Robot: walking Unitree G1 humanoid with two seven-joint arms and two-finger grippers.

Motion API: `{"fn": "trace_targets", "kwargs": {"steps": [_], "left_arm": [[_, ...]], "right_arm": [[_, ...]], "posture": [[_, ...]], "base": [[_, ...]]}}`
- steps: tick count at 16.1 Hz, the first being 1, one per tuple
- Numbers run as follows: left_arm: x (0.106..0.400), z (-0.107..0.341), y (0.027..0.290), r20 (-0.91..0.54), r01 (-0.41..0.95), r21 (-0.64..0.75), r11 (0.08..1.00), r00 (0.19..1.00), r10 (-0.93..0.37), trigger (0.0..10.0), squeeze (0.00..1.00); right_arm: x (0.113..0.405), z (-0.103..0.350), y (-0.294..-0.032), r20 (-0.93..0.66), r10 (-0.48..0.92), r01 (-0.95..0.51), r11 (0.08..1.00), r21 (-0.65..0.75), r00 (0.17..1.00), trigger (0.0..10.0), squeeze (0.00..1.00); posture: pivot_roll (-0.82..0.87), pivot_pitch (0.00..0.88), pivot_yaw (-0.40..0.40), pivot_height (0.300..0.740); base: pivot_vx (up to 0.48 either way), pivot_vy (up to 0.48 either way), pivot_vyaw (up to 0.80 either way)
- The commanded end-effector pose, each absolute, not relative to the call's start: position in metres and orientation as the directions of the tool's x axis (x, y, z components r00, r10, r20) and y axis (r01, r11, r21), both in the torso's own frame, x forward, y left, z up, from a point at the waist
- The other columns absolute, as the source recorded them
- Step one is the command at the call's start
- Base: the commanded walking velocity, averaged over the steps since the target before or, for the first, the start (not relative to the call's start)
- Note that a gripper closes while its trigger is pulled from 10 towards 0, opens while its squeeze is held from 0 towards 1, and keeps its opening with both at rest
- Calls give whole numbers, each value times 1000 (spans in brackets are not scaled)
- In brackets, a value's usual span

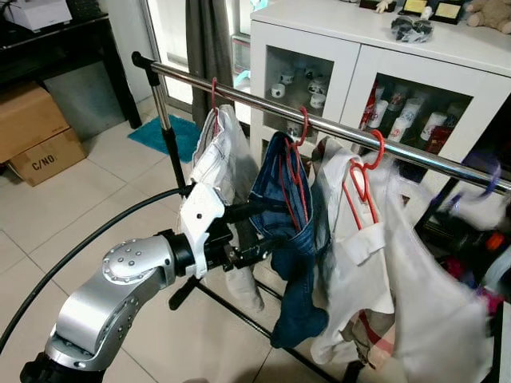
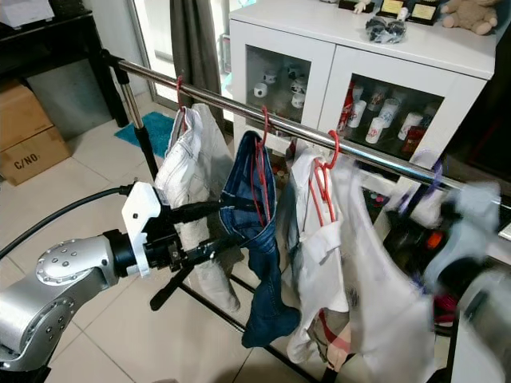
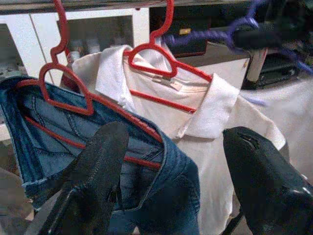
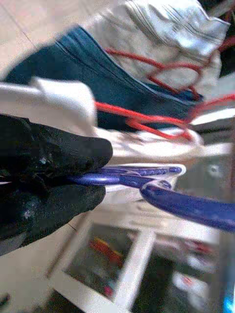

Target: Hang hanger

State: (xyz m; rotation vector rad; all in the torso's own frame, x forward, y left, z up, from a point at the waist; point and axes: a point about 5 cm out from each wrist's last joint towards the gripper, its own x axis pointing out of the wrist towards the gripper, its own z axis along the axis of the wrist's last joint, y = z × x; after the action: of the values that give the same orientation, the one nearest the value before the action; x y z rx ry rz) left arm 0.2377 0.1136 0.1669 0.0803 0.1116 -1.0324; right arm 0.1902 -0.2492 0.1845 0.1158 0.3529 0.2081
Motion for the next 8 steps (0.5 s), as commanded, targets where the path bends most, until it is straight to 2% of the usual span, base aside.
{"fn": "trace_targets", "kwargs": {"steps": [1, 4, 8], "left_arm": [[240, 167, 114, -134, 851, 35, 524, 524, -841, 10000, 0], [241, 159, 113, -122, 799, 36, 600, 599, -791, 10000, 0], [245, 144, 117, -138, 721, 35, 693, 690, -711, 10000, 0]], "right_arm": [[187, 189, -245, -312, 230, -199, 972, 129, 922, 0, 0], [170, 169, -229, -353, 219, -169, 972, 166, 910, 0, 0], [179, 157, -205, -311, 201, -157, 974, 163, 929, 0, 0]], "posture": [[-39, 0, 18, 740], [-49, 0, 31, 740], [-52, 0, 31, 740]], "base": [[0, 0, 0], [0, 0, 0], [0, 0, 0]]}}
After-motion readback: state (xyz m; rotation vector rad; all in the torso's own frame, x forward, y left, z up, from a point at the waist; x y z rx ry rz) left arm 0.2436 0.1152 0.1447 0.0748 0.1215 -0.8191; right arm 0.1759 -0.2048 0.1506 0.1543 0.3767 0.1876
